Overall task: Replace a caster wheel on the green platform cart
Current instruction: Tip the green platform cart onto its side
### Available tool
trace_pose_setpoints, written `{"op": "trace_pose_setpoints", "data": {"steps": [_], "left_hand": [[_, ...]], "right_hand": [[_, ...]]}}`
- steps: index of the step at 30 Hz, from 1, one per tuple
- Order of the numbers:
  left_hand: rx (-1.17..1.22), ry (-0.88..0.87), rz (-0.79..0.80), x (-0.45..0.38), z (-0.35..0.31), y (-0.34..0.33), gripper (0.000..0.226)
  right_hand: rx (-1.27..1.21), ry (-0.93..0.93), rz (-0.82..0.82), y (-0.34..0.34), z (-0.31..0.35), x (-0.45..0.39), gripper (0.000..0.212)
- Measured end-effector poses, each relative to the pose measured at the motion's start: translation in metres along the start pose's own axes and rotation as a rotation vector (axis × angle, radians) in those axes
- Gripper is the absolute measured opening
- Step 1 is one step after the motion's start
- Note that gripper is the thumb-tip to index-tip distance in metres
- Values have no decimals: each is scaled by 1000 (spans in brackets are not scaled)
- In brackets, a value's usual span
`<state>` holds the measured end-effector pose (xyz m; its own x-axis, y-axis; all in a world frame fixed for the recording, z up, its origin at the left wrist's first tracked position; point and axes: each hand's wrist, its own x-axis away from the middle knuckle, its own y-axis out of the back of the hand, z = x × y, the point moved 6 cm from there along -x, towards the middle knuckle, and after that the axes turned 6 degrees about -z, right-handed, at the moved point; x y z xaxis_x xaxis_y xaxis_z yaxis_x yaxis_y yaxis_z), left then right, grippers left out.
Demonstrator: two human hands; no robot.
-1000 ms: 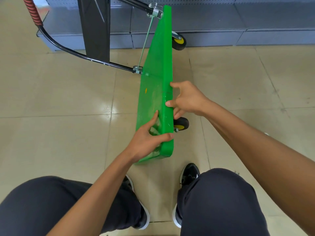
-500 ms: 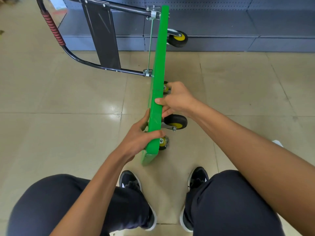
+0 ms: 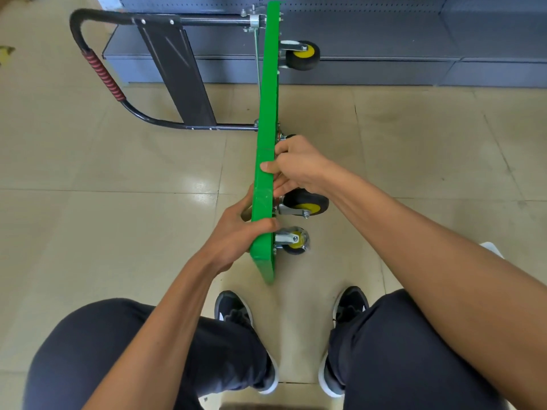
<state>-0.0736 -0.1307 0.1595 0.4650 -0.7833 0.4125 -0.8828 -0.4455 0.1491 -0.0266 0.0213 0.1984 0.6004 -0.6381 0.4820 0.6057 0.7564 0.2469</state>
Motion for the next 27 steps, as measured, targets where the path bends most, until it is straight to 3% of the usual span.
{"op": "trace_pose_setpoints", "data": {"steps": [3,8,20,27], "left_hand": [[30,15,-14,2,-1,-4,59],[35,10,-13,1,-2,-12,56],[62,37,12,6,-6,-27,99],[43,57,47,10,-11,-31,100]], "right_hand": [[-1,13,3,0,1,2,12],[23,19,-16,9,0,5,13],[-41,47,-7,21,-12,12,23],[5,55,47,32,-18,20,25]]}}
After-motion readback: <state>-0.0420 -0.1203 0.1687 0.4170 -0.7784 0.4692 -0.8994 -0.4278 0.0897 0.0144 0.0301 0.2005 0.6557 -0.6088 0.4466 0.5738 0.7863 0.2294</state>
